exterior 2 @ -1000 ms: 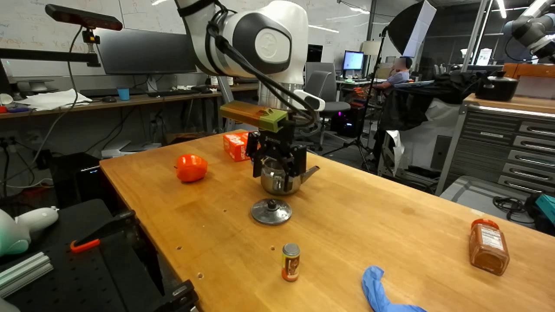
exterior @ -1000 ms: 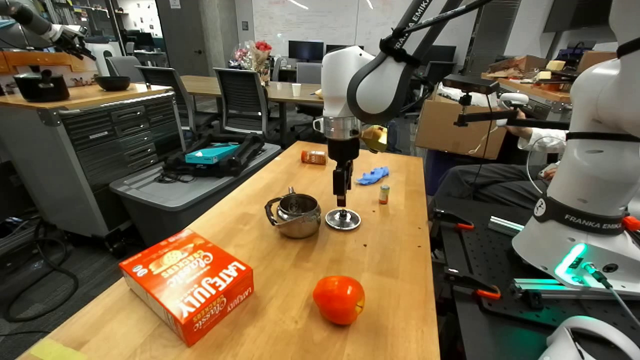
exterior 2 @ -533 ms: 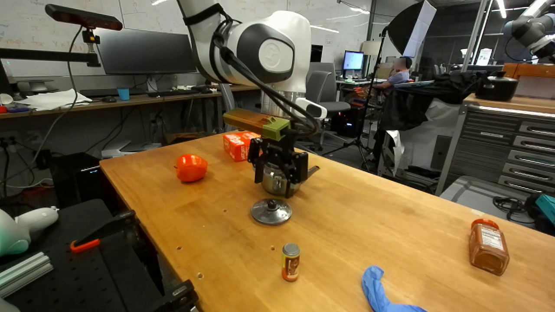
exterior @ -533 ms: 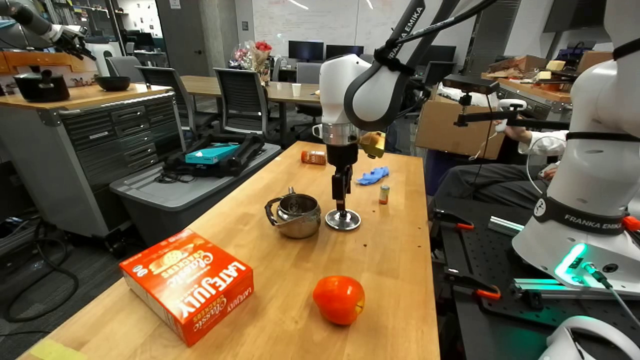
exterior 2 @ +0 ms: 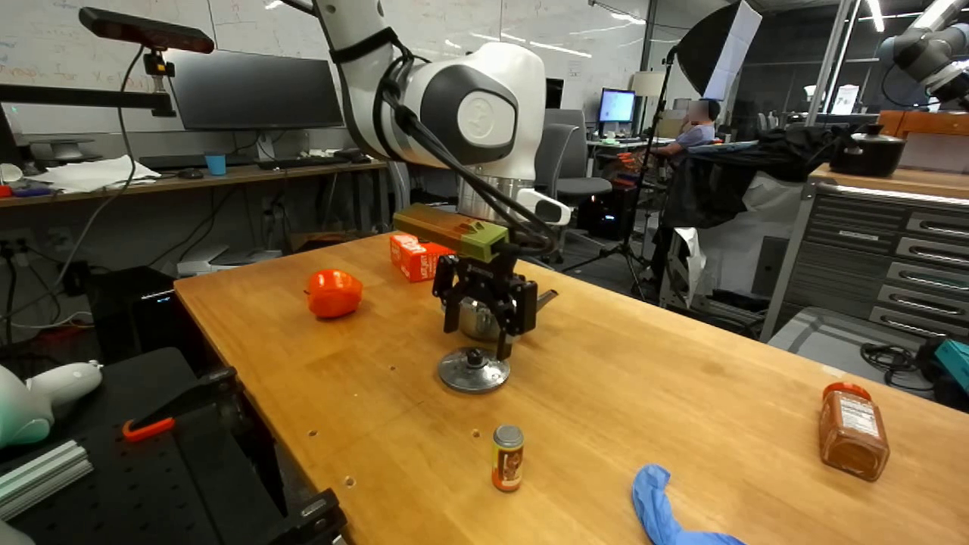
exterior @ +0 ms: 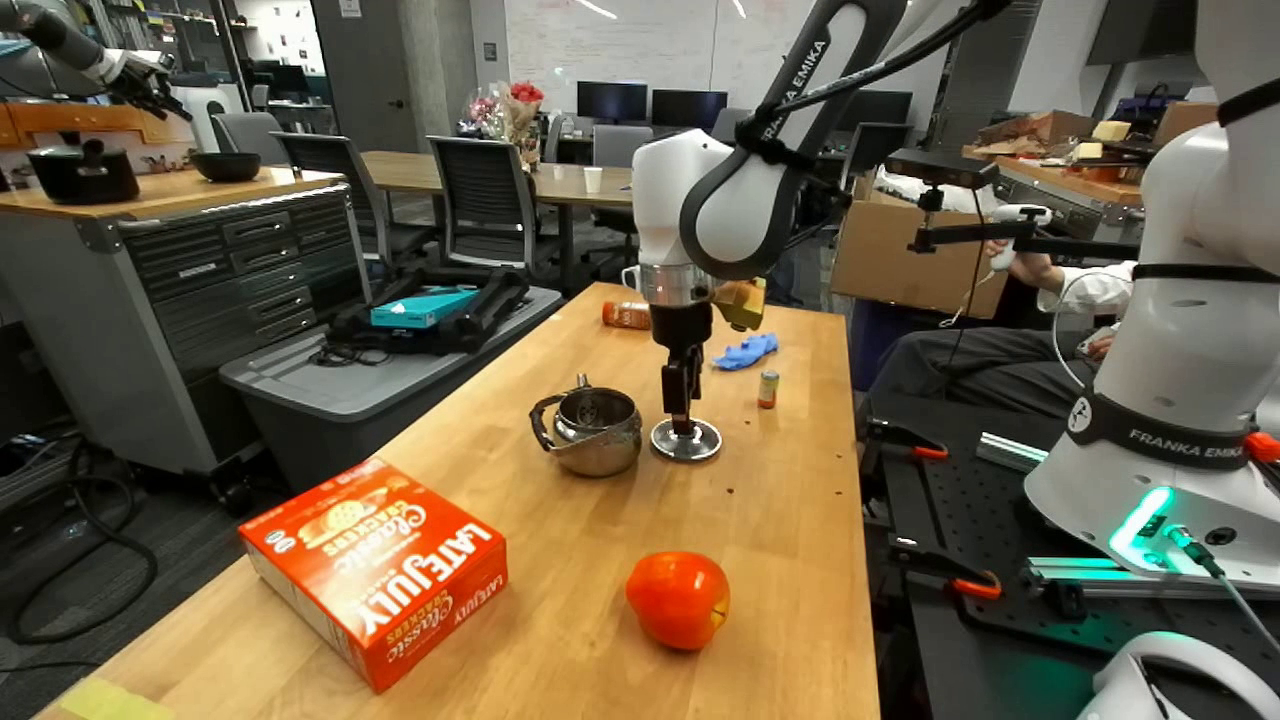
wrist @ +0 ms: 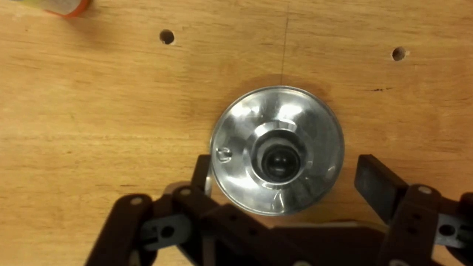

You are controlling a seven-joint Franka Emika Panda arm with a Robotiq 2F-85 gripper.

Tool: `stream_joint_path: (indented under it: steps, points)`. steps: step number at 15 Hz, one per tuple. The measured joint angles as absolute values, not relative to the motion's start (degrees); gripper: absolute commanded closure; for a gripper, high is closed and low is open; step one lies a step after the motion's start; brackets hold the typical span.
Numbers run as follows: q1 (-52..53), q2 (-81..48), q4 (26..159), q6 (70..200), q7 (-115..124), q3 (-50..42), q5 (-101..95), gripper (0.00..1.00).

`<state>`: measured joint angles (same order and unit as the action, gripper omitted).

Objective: Put the lid on the teapot.

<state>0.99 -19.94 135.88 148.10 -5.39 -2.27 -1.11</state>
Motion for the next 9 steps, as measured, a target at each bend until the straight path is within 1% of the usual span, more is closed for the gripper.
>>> stream_joint_path:
  steps: [1, 2, 3, 5, 9]
  points:
    - [0.99, -20.25, 135.7, 148.1, -5.39, -2.26, -1.11, 0.13]
    - [0.99, -20.56, 135.49, 148.1, -5.39, -2.26, -1.11, 0.25]
    - [0.98, -20.88, 135.3, 148.1, -5.39, -2.26, -1.11, 0.39]
    - [0.97, -21.38, 135.04, 148.1, -5.39, -2.26, -1.11, 0.57]
    - [0.93, -22.1, 134.58, 148.1, -5.39, -2.26, -1.11, 0.85]
